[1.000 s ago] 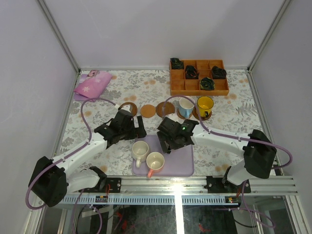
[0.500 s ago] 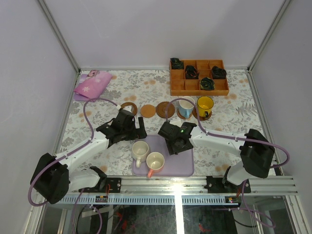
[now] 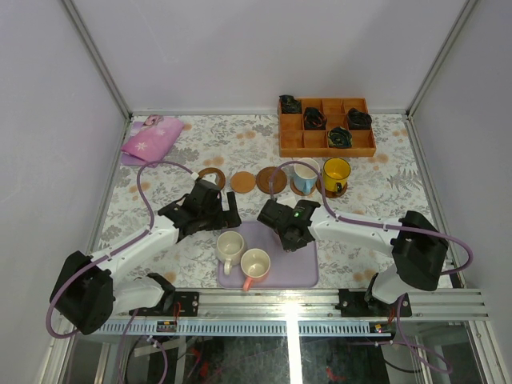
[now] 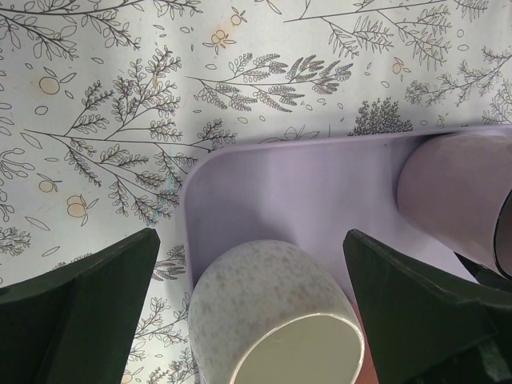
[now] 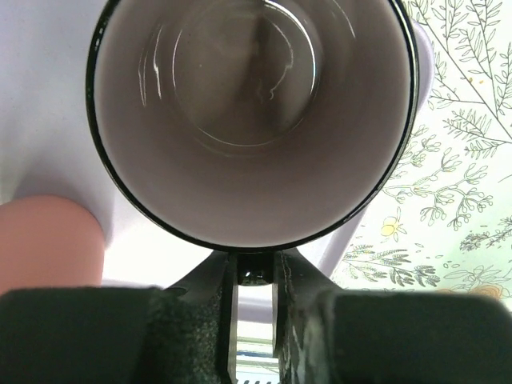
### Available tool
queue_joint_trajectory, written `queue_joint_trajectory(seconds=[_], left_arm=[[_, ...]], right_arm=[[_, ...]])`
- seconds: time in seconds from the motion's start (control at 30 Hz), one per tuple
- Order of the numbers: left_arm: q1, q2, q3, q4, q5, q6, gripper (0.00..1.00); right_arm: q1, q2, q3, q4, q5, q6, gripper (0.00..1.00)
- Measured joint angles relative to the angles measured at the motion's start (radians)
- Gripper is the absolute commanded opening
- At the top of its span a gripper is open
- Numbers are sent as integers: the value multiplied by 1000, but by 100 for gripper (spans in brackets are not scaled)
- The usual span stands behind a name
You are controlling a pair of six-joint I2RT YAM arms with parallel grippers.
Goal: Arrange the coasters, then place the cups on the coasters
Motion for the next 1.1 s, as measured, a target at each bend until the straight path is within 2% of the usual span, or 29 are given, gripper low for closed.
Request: queue_joint_trajectory(seconds=[0.4, 0.7, 0.93, 1.1], left_arm=[[0, 10, 0, 14, 0, 0, 100], [0, 10, 0, 27, -26, -1, 100], [0, 10, 18, 34, -98, -14, 100], [0, 21, 67, 42, -177, -35, 100]], right_arm=[[0, -17, 13, -14, 14, -20, 0], [0, -29, 153, -16, 149, -102, 0], [-46, 60, 304, 38, 217, -195, 0], [-146, 160, 377, 90, 208, -249, 0]])
